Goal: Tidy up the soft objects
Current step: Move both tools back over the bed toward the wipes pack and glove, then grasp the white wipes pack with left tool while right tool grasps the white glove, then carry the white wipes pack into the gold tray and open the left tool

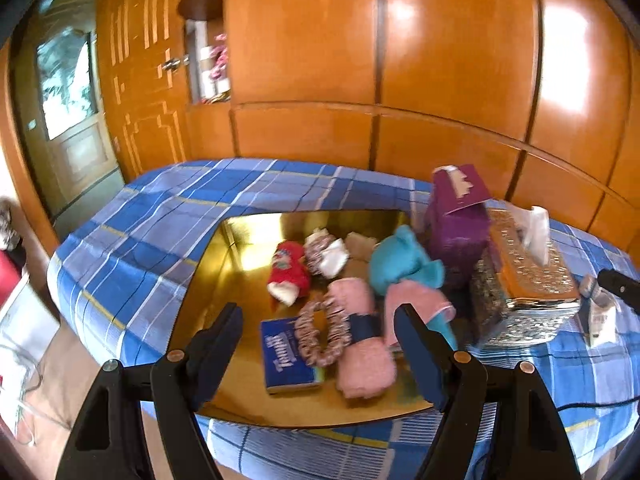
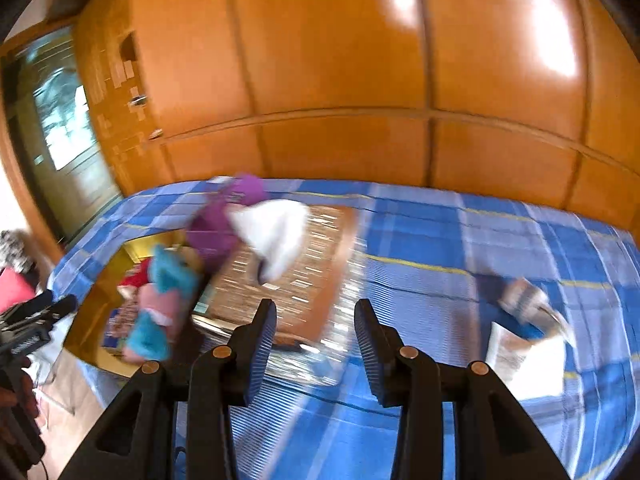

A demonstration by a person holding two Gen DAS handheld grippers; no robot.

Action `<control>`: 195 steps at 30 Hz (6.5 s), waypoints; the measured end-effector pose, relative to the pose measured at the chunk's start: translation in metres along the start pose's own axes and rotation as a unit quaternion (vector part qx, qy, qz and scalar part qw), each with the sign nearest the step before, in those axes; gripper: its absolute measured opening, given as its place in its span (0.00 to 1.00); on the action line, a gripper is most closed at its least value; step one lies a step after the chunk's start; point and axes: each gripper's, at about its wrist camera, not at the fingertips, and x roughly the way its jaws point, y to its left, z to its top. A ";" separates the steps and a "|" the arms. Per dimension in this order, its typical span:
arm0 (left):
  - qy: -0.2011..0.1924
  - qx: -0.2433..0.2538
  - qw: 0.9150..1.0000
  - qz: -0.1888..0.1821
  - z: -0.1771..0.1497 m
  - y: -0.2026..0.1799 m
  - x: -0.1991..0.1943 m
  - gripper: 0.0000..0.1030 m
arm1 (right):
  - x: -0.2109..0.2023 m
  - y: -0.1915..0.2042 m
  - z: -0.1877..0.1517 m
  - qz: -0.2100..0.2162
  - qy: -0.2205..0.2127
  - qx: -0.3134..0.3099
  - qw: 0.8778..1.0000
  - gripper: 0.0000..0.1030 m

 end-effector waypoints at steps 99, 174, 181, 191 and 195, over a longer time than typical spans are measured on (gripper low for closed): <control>0.110 0.340 0.868 -0.344 -0.075 -0.365 0.095 0.52 | 0.094 -0.235 -0.017 -0.088 0.190 -0.020 0.978 0.23; 0.138 -0.101 0.983 0.065 -0.001 0.078 0.128 0.46 | 0.030 -0.199 -0.099 -0.249 0.128 0.110 0.954 0.21; 0.124 -0.096 0.985 0.068 -0.007 0.076 0.119 0.48 | 0.035 -0.196 -0.098 -0.257 0.129 0.110 0.951 0.20; 0.071 -0.075 0.992 0.071 -0.004 0.070 0.085 0.58 | 0.034 -0.193 -0.100 -0.264 0.119 0.118 0.950 0.19; 0.062 -0.079 0.993 0.063 -0.003 0.068 0.075 0.58 | 0.034 -0.193 -0.100 -0.264 0.117 0.120 0.950 0.19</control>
